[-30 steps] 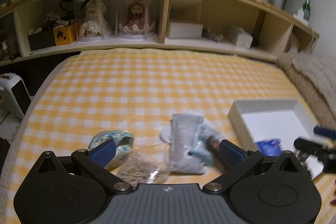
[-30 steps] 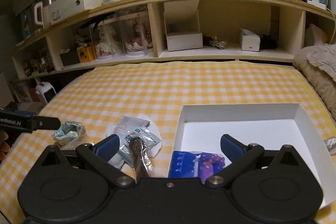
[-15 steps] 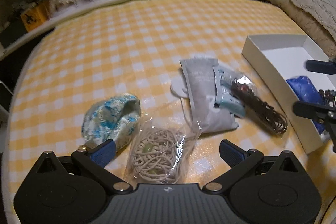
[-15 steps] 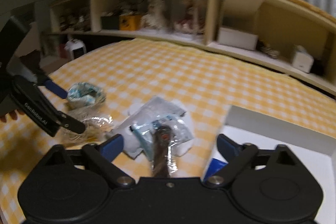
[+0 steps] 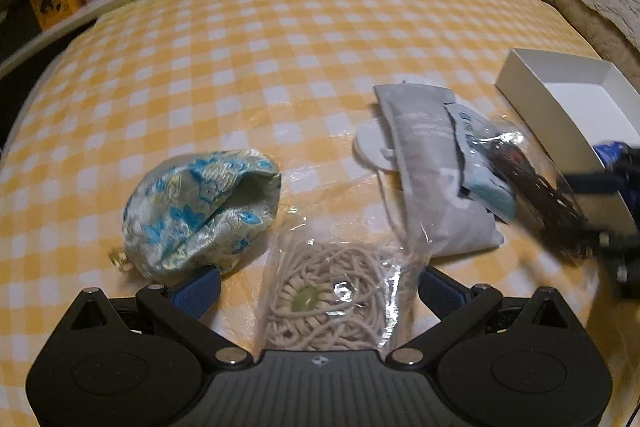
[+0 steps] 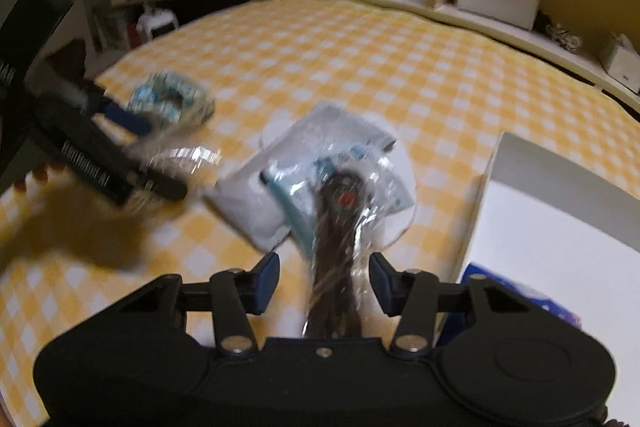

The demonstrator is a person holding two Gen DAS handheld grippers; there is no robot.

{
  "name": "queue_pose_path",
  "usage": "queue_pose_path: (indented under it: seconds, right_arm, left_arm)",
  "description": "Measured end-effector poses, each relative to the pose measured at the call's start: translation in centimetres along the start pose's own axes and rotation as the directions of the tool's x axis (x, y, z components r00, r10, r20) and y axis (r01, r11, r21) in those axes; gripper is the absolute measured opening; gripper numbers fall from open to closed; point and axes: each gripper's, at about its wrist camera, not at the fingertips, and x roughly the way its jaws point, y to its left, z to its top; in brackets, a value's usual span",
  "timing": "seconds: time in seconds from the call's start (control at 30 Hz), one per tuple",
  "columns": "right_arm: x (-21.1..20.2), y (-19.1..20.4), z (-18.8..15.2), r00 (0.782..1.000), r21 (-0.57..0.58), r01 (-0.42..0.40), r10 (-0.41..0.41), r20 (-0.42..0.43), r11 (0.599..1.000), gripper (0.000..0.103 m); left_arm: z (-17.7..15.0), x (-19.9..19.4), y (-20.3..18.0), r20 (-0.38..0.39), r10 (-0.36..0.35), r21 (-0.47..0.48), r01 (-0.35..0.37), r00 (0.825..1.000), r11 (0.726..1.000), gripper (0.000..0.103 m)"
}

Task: Organize soft objects
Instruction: 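Grasp the bagged beige cord with the left tool while the right tool grasps the bagged brown cable, then carry both bags into the white box beside the flower with both tools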

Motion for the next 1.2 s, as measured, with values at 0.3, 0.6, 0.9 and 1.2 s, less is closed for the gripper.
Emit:
queue_pose_path:
  seconds: [0.3, 0.6, 0.9, 1.2]
  right_arm:
    - [-0.3, 1.7, -0.7, 0.995, 0.005, -0.055, 0.055, -0.086, 0.998, 0.034]
    - [-0.7, 1.6, -1.2, 0.996, 0.031, -0.028, 0.031, -0.086, 0.999, 0.024]
    - [-3.9, 0.2, -0.1, 0.999, 0.084, -0.018, 0.014, 0.050, 0.996, 0.021]
    - [-6.9, -0.3, 0.6, 0.989, 0.098, -0.025, 0.011, 0.146, 0.995, 0.021]
  left_arm:
    - [-0.3, 0.6, -1.0, -0.039, 0.028, 0.005, -0.028, 0.999, 1.000, 0.101]
    - [-0.4, 0.3, -3.1, -0.068, 0.069, 0.050, -0.066, 0.995, 0.997, 0.074]
    - [-0.5, -2.6, -3.5, 0.004, 0.085, -0.047, -0.085, 0.996, 0.995, 0.065]
    - [-0.4, -7.1, -3.6, 0.130, 0.083, -0.201, -0.056, 0.988, 0.978, 0.065]
